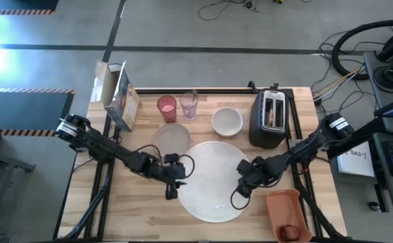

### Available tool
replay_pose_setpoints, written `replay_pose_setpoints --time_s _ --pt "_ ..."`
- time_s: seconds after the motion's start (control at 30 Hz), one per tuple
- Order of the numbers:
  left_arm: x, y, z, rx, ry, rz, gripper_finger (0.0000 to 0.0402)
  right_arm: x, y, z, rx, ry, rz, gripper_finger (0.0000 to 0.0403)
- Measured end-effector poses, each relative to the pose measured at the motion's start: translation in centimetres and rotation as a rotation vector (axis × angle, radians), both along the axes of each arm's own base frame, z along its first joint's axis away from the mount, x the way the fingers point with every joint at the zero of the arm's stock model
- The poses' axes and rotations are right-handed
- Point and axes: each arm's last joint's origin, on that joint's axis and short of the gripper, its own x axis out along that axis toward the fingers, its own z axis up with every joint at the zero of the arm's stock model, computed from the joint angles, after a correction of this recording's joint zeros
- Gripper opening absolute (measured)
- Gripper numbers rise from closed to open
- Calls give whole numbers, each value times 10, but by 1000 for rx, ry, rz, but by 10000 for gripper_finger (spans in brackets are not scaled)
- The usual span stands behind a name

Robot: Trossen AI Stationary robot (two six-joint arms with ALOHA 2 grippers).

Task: Arrange a breakfast setting
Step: Adjust the white table mat

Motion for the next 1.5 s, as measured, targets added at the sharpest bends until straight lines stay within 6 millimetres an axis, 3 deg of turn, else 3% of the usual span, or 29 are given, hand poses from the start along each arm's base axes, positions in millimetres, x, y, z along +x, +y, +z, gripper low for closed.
replay_pose_setpoints --time_s 0.2,0.37,0.67,1.1,1.5 --pt "-9 4 -22 -94 -127 71 128 2 1 3 7 -11 -10 123" --pt "-18 7 -43 -130 -118 110 128 6 3 5 20 -23 -26 122" --pt "-17 3 -68 -127 -77 117 128 13 6 2 9 -22 -51 122" --pt "-27 7 -74 -72 -36 121 128 20 2 0 -46 -34 -31 122" --pt "-38 11 -76 -40 1 129 128 38 -23 7 -71 -50 -2 122"
